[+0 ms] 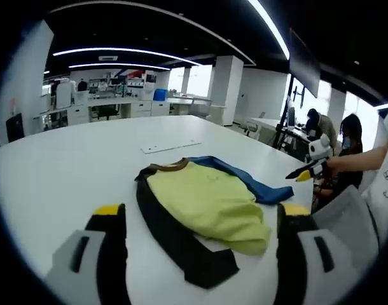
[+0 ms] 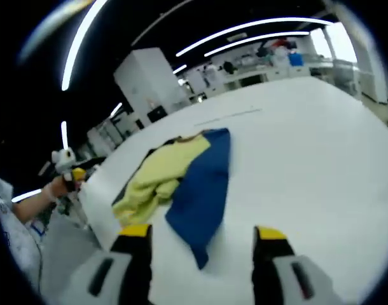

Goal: Fold the garment on the visible template until the final outline fits inside the template.

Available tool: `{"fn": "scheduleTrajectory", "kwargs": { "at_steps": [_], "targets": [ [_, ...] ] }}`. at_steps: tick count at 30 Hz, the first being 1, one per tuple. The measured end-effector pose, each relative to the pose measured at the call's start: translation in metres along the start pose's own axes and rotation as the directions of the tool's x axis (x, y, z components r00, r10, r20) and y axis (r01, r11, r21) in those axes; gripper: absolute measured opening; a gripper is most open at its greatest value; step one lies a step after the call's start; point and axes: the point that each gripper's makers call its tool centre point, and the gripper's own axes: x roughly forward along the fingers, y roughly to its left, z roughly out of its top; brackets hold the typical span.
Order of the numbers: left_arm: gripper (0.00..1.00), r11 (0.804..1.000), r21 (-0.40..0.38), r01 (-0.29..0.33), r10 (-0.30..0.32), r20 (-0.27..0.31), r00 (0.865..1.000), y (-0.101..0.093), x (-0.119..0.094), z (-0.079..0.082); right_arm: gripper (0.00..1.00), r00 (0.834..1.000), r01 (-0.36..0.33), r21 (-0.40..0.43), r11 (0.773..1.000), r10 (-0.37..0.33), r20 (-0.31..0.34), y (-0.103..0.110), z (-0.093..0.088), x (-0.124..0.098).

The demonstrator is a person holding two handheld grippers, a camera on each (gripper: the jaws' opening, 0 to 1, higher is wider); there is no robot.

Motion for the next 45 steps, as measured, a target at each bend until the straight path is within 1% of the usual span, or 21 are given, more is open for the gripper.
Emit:
{"fn": "scheduleTrajectory", "kwargs": {
  "at_steps": [2, 4, 7, 10, 14, 17, 18, 21, 22, 26, 31, 34, 36, 37, 38, 41, 42, 45],
  "targets": [
    [0.96, 1.0, -0.005, -0.004, 0.004, 0.0, 1.0, 0.001, -0.001, -0.002, 0.49, 1.0, -0.001, 0.022, 1.0, 0.001, -0.006, -0.003, -0.007, 0.0],
    [0.95, 1.0, -0.01, -0.006, 0.006, -0.004, 1.0, 0.0, -0.002, -0.004, 0.41, 1.0, -0.011, 0.039, 0.999, 0.012, -0.009, 0.002, -0.014, 0.0],
    [0.95, 1.0, -0.014, -0.007, 0.007, -0.006, 1.0, -0.001, -0.003, -0.005, 0.35, 1.0, -0.007, 0.072, 0.997, 0.007, 0.0, 0.001, -0.019, 0.003],
    [0.95, 1.0, -0.023, -0.007, 0.007, 0.0, 1.0, -0.003, -0.004, -0.005, 0.3, 1.0, -0.005, 0.109, 0.994, 0.005, -0.002, -0.002, -0.029, 0.004],
    [0.95, 0.999, -0.03, -0.013, 0.012, -0.006, 1.0, -0.004, -0.007, -0.009, 0.24, 1.0, 0.0, 0.16, 0.987, -0.004, 0.024, -0.006, -0.034, 0.007],
    [0.95, 0.999, -0.033, -0.017, 0.017, -0.008, 1.0, -0.004, -0.007, -0.008, 0.13, 0.999, 0.008, 0.176, 0.984, -0.014, 0.031, -0.014, -0.036, 0.01],
    [0.95, 0.999, -0.037, -0.019, 0.018, -0.004, 1.0, -0.004, -0.007, -0.007, 0.08, 0.999, 0.007, 0.181, 0.983, -0.014, 0.038, -0.013, -0.033, 0.009],
    [0.94, 0.999, -0.037, -0.016, 0.016, -0.012, 1.0, -0.005, -0.006, -0.007, 0.03, 0.998, -0.009, 0.222, 0.975, -0.004, 0.057, -0.01, -0.03, 0.008],
    [0.94, 0.999, -0.035, -0.015, 0.014, -0.017, 1.0, -0.005, -0.006, -0.008, 0.0, 0.998, -0.009, 0.224, 0.975, -0.005, 0.062, -0.008, -0.028, 0.007],
    [0.94, 0.999, -0.035, -0.016, 0.015, -0.019, 1.0, -0.006, -0.004, -0.007, 0.0, 0.998, -0.019, 0.233, 0.972, 0.003, 0.068, -0.01, -0.021, 0.002],
    [0.93, 0.999, -0.046, -0.02, 0.02, -0.019, 1.0, -0.006, -0.004, -0.009, 0.0, 0.997, -0.031, 0.231, 0.973, 0.013, 0.081, -0.013, -0.004, -0.015],
    [0.93, 0.999, -0.048, -0.018, 0.017, -0.023, 1.0, -0.009, -0.003, -0.01, 0.0, 0.997, -0.035, 0.223, 0.974, 0.018, 0.077, -0.016, 0.003, -0.028],
    [0.93, 0.999, -0.05, -0.022, 0.021, -0.021, 1.0, -0.009, -0.004, -0.01, 0.0, 0.998, -0.02, 0.204, 0.979, 0.006, 0.069, -0.023, 0.008, -0.038],
    [0.92, 0.998, -0.057, -0.022, 0.021, -0.018, 1.0, -0.008, -0.003, -0.01, 0.0, 0.998, -0.017, 0.202, 0.979, 0.003, 0.069, -0.024, 0.009, -0.039],
    [0.92, 0.998, -0.061, -0.021, 0.02, -0.016, 1.0, -0.008, -0.002, -0.01, 0.0, 0.998, -0.007, 0.202, 0.979, -0.007, 0.069, -0.032, 0.014, -0.047],
    [0.92, 0.998, -0.064, -0.025, 0.023, -0.021, 1.0, -0.003, 0.0, -0.013, 0.0, 0.996, 0.01, 0.22, 0.975, -0.03, 0.087, -0.046, 0.026, -0.058],
    [0.92, 0.997, -0.067, -0.027, 0.025, -0.02, 0.999, -0.003, 0.001, -0.013, 0.0, 0.995, 0.022, 0.233, 0.972, -0.044, 0.091, -0.055, 0.03, -0.063],
    [0.92, 0.996, -0.081, -0.029, 0.028, -0.014, 1.0, -0.002, 0.004, -0.014, 0.0, 0.993, 0.051, 0.238, 0.97, -0.075, 0.094, -0.071, 0.041, -0.071]
  ]
}}
